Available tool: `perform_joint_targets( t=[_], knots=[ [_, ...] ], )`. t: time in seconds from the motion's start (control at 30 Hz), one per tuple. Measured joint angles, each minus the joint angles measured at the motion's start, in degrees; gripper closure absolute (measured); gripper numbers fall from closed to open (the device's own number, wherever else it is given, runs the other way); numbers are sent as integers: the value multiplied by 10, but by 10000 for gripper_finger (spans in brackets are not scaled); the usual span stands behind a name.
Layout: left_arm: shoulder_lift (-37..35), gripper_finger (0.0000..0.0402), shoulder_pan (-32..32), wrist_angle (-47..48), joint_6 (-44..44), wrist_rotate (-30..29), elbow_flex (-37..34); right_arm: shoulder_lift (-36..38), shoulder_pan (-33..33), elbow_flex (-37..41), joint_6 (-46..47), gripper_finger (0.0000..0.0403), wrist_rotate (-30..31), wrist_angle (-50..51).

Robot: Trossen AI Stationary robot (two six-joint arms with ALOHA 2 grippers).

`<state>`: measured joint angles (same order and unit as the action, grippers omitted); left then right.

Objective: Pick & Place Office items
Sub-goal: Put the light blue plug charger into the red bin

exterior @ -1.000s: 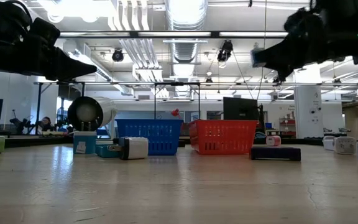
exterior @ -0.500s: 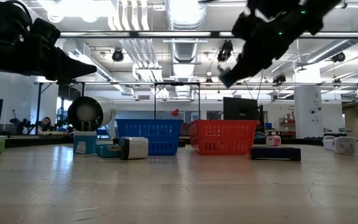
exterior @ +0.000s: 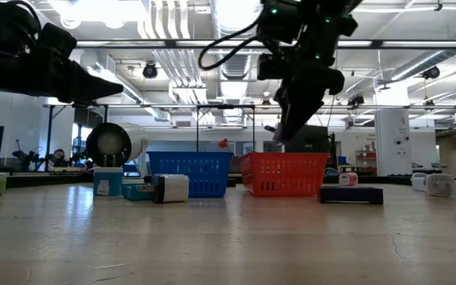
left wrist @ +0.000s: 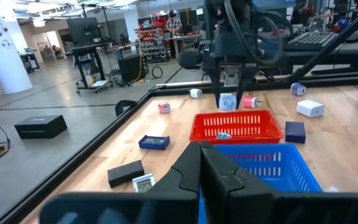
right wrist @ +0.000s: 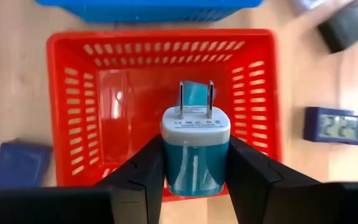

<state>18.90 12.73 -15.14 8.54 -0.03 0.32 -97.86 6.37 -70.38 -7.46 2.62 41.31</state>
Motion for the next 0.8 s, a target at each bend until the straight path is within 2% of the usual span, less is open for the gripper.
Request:
perform_joint_targets(
  t=[0.37, 0.8],
  knots=[
    [0, 396, 0, 7, 6, 0, 0, -90, -27, -75, -27, 277, -16, 74],
    [0, 396, 0, 2, 6, 0, 0, -117, -29, -66, -2, 275, -16, 66]
  ],
)
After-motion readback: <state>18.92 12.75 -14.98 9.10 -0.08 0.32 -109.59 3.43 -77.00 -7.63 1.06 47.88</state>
